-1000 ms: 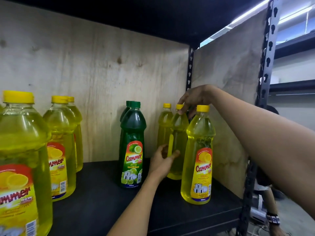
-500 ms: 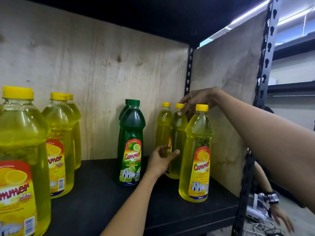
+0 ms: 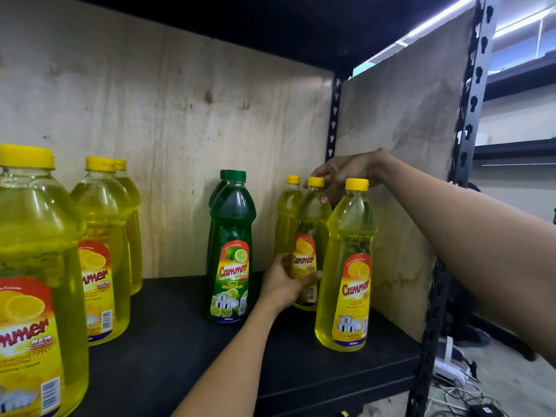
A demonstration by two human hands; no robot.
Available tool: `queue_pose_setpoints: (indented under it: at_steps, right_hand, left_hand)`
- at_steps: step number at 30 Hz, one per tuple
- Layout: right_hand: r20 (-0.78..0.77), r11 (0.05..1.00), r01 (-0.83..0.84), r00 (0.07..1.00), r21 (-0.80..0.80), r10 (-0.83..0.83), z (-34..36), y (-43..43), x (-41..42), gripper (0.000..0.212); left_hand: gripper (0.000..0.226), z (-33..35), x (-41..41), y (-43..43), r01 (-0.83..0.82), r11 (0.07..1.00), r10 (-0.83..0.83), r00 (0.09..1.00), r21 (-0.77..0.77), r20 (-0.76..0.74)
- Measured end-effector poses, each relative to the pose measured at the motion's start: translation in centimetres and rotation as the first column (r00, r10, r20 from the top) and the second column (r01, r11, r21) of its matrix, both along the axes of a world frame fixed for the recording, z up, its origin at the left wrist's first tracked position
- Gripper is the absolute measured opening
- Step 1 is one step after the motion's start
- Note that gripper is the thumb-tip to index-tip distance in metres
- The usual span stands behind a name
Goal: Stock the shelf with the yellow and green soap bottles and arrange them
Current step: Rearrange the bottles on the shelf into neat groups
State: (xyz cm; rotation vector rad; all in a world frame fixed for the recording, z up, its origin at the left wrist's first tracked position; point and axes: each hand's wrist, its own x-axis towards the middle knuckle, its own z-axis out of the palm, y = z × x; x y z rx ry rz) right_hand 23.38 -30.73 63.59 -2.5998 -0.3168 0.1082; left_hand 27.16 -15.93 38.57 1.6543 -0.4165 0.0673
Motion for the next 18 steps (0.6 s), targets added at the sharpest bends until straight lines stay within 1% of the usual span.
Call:
queue_pose_setpoints:
  at_steps: [2,4,6,9,11,14,18]
  right_hand:
    - [0.032,1.0,0.029,0.999,-0.002,-0.029,0.0,0.0,-0.1,0.056]
    - [0.075,0.997,0.071,0.995,-0.017,-0.07,0.1,0.0,-0.1,0.06]
    - [0.091,0.996,0.083,0.993,-0.015,-0.081,0.3,0.0,-0.1,0.055]
    - [0.102,0.998,0.066,0.993,-0.008,-0.065,0.1,-0.4,0.0,0.047]
    - [0.095,0.999,0.046,0.994,0.012,-0.047,-0.1,-0.6,0.1,0.048]
    - [0.067,1.0,-0.016,0.998,0.019,0.014,-0.2,-0.6,0.0,0.054]
    - [0.102,0.999,-0.011,0.995,-0.051,0.016,-0.2,0.0,-0.4,0.064]
  left_hand:
    - [0.083,-0.2,-0.2,-0.7,-0.141,0.989,0.139,0.987,0.033,0.077]
    - [0.081,-0.4,-0.3,-1.1,-0.219,0.974,0.21,0.969,0.06,0.131]
    - [0.08,-0.5,-0.3,-1.0,-0.196,0.979,0.187,0.974,0.064,0.125]
    - [0.075,-0.5,-0.1,-0.5,-0.055,0.997,0.052,0.998,0.055,0.046]
    - [0.081,-0.4,-0.3,-0.3,-0.048,0.997,0.046,0.998,0.056,0.031]
    - [0.09,-0.3,-0.6,-0.6,-0.181,0.98,0.174,0.981,0.084,0.086]
    - [0.089,-0.2,-1.1,-1.4,-0.347,0.925,0.322,0.932,0.157,0.168]
